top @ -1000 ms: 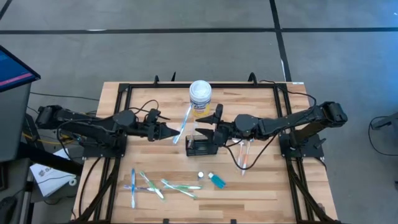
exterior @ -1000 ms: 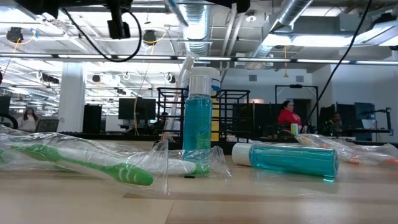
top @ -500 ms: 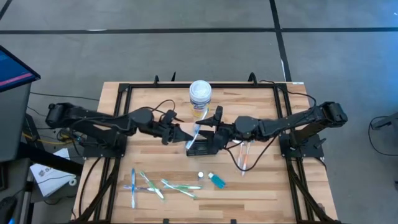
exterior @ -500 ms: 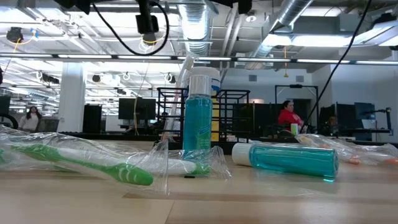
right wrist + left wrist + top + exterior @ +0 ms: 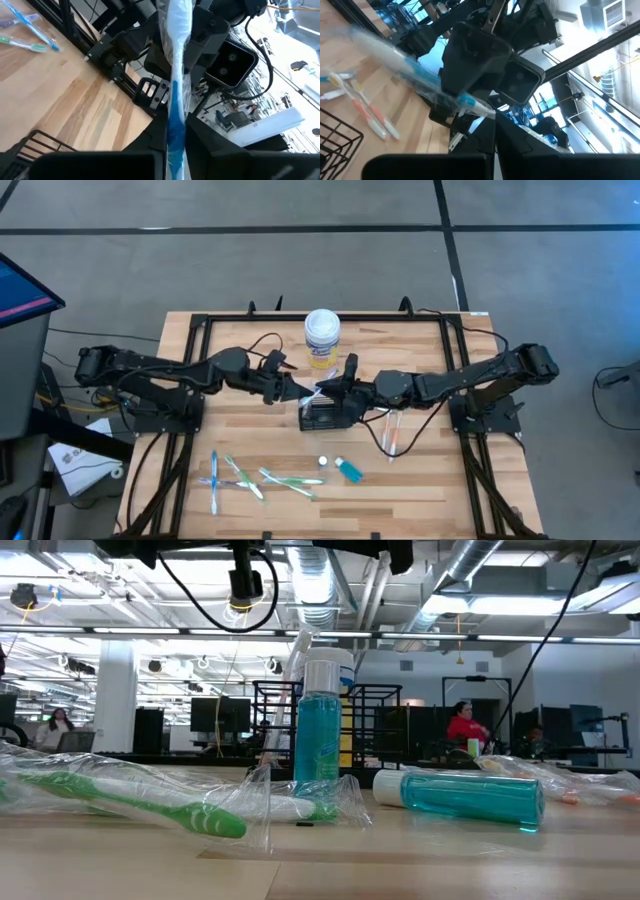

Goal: Pick & Place toothbrushing station
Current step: Put the middle blue toothbrush into the mesh organizer

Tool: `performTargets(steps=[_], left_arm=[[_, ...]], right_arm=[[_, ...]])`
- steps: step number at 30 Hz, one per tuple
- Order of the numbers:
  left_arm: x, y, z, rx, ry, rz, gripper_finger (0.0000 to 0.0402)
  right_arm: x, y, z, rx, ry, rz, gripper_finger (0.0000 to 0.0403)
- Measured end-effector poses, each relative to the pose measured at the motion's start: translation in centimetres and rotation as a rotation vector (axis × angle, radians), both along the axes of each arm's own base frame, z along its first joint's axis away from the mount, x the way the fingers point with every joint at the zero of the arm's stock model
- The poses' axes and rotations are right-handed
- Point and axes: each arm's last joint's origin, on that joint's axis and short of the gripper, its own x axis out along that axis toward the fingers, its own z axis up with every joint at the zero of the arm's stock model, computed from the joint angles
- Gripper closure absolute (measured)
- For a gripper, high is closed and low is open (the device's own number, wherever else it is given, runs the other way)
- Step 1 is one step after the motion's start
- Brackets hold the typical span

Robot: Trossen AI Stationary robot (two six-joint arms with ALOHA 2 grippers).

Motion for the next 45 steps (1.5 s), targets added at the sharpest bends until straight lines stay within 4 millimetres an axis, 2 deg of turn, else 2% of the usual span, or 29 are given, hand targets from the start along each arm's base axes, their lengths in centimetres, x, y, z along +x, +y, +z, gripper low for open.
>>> performTargets(steps=[9, 13, 18, 23, 33, 41, 45], left_arm=[[0.0, 0.3, 0.0, 0.059, -0.016, 0.009, 0.0396], [0.0, 0.7, 0.0, 0.076, -0.021, -0.023, 0.0379], [-0.4, 1.2, 0.4, 0.155, -0.049, -0.020, 0.0351], [-1.3, 1.2, 1.4, 0.244, -0.101, -0.007, 0.0342], [-2.5, 1.1, 1.9, 0.394, -0.098, -0.004, 0.0347], [-2.5, 0.8, 1.9, 0.491, -0.117, -0.015, 0.0364], [-2.5, 0.8, 1.9, 0.546, -0.129, -0.013, 0.0368]], right_arm=[[0.0, 0.0, -0.1, 0.043, -0.003, -0.005, 0.0373], [0.0, 0.0, -0.1, 0.081, -0.002, 0.005, 0.0393], [0.0, 0.0, -0.1, 0.159, 0.000, 0.057, 0.0393], [-0.1, 0.0, -0.2, 0.188, 0.012, 0.065, 0.0393], [-3.0, -0.4, 1.9, 0.340, -0.047, 0.089, 0.0393], [-6.2, -1.4, 0.6, 0.489, -0.220, 0.135, 0.0393], [-7.6, -2.3, -0.8, 0.593, -0.342, 0.169, 0.0393]])
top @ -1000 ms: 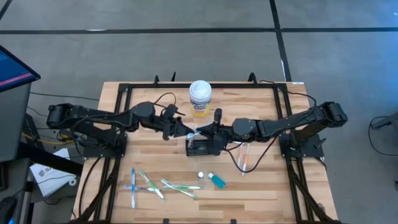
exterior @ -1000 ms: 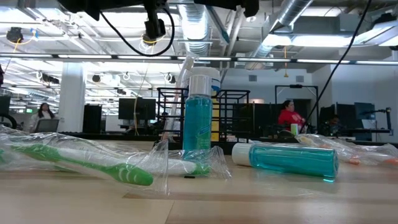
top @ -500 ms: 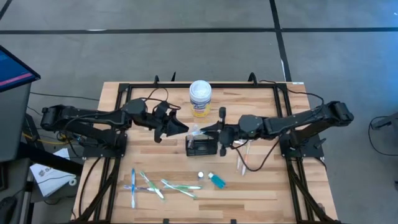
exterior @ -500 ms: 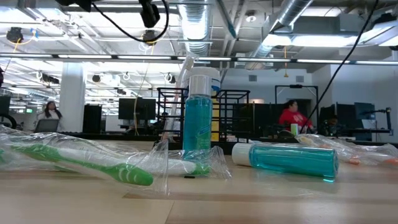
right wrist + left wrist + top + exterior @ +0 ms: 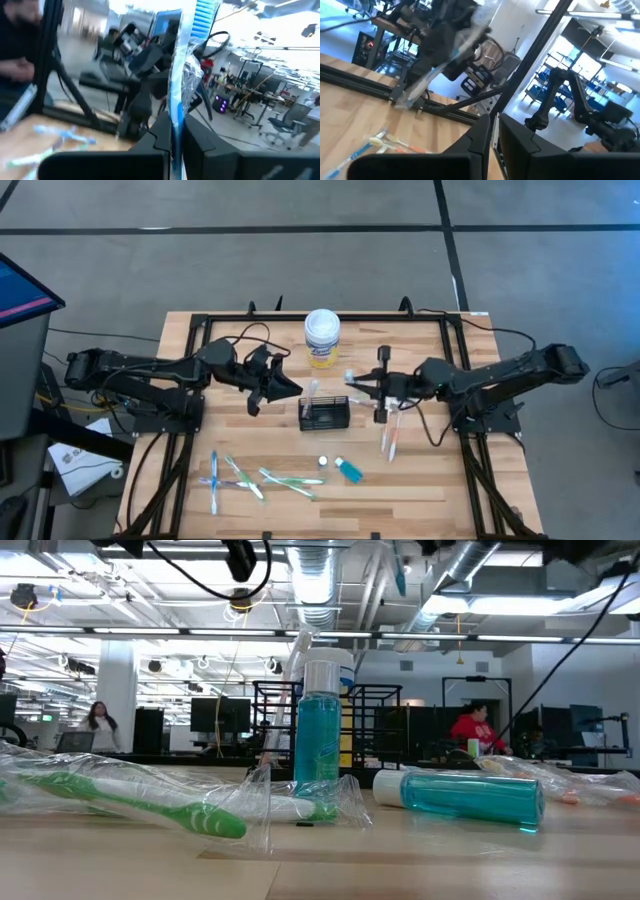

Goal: Pick & Place toothbrushing station
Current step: Put the middle blue toothbrush into the mesh organizer

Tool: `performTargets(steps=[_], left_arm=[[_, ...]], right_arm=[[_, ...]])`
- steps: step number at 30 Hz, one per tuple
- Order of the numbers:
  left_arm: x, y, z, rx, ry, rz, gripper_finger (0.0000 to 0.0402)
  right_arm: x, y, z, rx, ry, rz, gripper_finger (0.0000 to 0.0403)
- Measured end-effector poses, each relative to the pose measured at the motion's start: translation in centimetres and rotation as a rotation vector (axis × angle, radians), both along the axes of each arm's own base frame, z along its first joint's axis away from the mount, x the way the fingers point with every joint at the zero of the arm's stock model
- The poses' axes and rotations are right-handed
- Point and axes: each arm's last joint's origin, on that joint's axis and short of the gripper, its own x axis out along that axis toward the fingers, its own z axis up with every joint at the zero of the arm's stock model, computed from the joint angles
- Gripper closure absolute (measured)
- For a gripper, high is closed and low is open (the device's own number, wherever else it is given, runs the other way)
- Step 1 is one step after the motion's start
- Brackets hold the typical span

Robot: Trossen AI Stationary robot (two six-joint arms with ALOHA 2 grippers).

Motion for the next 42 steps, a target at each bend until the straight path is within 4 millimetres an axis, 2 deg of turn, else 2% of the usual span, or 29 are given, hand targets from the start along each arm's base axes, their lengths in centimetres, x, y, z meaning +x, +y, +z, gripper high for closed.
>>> performTargets(steps=[4, 9, 14, 21, 24, 28, 31, 42], left_arm=[[0.0, 0.0, 0.0, 0.059, -0.013, 0.002, 0.0368], [0.0, 0.0, -0.1, 0.127, -0.027, 0.006, 0.0368], [-0.2, 0.0, -1.7, 0.139, 0.017, 0.003, 0.0368], [-0.5, -0.1, -3.2, 0.138, 0.046, 0.007, 0.0369], [-0.6, -0.1, -3.6, 0.148, 0.053, 0.009, 0.0369], [-0.6, -0.1, -3.8, 0.150, 0.057, 0.025, 0.0369], [-0.6, -0.1, -3.8, 0.151, 0.055, 0.031, 0.0370], [-0.6, 0.0, -3.8, 0.153, 0.052, 0.052, 0.0371]], right_arm=[[-0.5, -0.7, -1.6, 0.096, -0.087, -0.004, 0.0393], [0.2, -1.2, -3.4, 0.165, -0.114, 0.012, 0.0393], [1.0, -1.3, -5.6, 0.206, -0.148, 0.024, 0.0393], [0.9, -1.3, -8.6, 0.268, -0.224, 0.064, 0.0393], [1.5, -1.4, -10.2, 0.294, -0.168, 0.057, 0.0393], [2.2, -1.4, -11.4, 0.302, -0.128, 0.040, 0.0393], [2.5, -1.4, -11.5, 0.304, -0.133, 0.035, 0.0393], [2.7, -1.9, -13.7, 0.341, -0.053, -0.018, 0.0393]])
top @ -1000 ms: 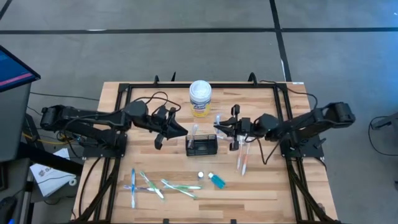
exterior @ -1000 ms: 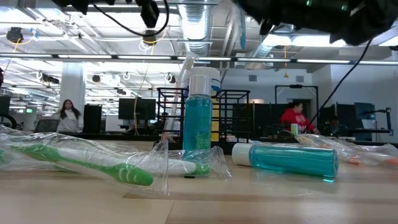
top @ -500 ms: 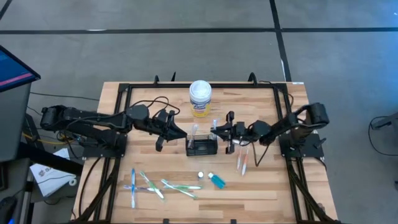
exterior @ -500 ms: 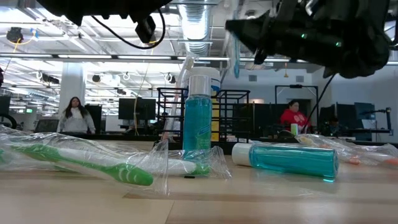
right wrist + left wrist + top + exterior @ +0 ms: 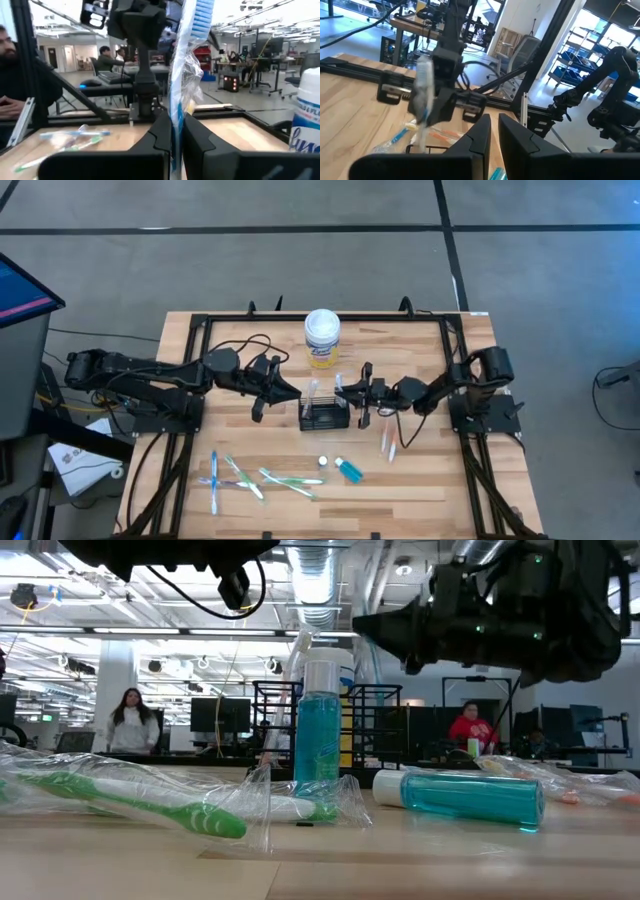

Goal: Pick & Place toothbrushing station
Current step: Put the middle blue toothbrush into the mesh organizer

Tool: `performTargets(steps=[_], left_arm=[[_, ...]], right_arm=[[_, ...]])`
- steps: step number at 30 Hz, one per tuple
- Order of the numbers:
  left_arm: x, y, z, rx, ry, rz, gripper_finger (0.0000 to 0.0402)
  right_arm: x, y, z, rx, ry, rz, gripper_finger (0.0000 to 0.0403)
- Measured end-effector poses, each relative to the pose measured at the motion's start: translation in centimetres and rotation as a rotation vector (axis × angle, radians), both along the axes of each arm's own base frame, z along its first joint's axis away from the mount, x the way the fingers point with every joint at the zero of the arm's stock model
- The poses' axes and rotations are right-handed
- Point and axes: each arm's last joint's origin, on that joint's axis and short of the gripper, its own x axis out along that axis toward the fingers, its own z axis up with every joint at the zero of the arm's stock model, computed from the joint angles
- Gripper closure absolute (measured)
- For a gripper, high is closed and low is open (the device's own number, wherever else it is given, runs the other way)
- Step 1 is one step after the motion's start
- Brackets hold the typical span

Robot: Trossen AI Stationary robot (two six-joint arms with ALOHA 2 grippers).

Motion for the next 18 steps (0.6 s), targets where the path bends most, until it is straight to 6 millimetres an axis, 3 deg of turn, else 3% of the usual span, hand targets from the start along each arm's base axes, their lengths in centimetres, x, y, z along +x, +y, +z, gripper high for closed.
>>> performTargets(steps=[18], left_arm=[[0.0, 0.0, 0.0, 0.000, 0.003, 0.000, 0.0371]], right_arm=[[0.3, 0.0, -1.8, 0.003, 0.066, 0.001, 0.0392]])
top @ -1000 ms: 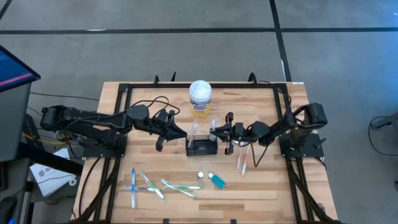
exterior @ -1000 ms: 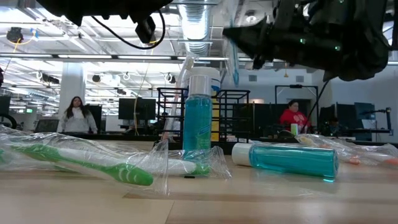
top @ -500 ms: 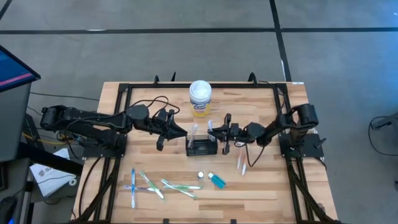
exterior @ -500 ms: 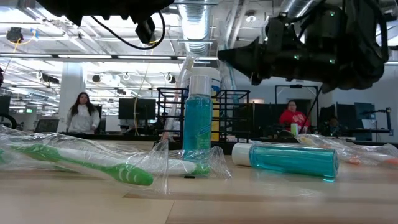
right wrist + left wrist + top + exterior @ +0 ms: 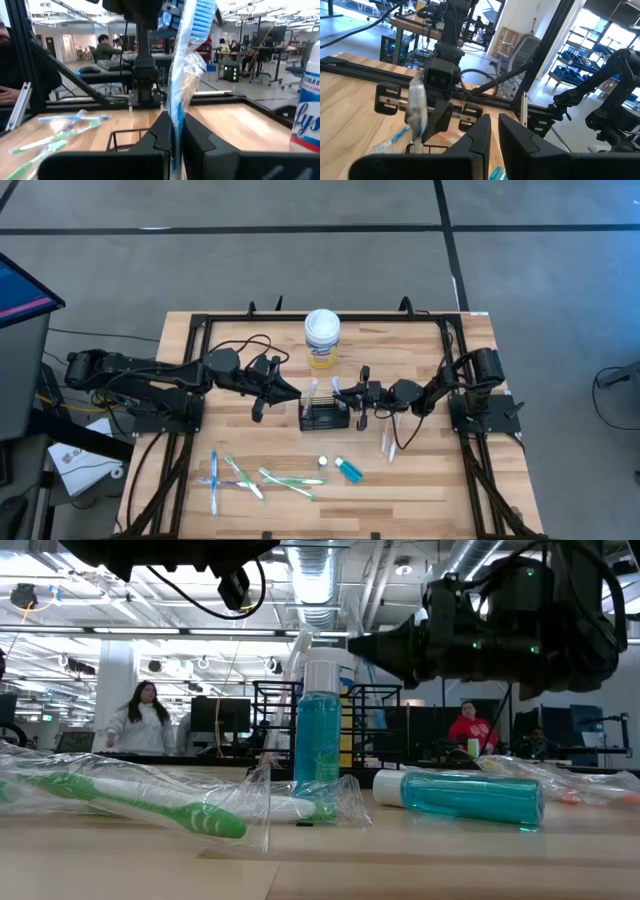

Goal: Pick & Place toothbrushing station
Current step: Put the middle blue toothbrush into the mesh organizer

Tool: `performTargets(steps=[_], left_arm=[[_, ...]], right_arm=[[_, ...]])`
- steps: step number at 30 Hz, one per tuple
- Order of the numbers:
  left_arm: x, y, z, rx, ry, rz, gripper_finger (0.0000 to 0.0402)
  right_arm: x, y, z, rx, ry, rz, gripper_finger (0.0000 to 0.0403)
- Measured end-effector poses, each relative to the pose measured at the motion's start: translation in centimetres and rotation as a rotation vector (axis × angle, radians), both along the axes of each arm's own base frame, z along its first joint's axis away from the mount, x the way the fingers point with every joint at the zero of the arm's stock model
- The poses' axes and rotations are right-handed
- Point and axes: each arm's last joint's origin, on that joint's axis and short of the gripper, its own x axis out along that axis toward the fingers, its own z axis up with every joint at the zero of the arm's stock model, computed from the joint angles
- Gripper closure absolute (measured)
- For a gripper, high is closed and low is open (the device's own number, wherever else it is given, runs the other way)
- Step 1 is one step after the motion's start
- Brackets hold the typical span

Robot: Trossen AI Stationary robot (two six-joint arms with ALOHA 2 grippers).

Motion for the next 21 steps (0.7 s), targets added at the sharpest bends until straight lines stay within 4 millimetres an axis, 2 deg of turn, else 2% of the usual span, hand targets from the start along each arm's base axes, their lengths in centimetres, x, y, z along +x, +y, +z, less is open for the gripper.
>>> performTargets(steps=[15, 21], left_arm=[[0.00, 0.00, -0.02, 0.022, -0.002, -0.001, 0.0371], [0.00, 0.00, -0.02, 0.022, -0.002, -0.001, 0.0371]], right_arm=[[-0.04, 0.02, -0.79, -0.003, 0.076, 0.000, 0.0390], [-0.04, 0.01, -0.97, -0.003, 0.094, 0.000, 0.0357]])
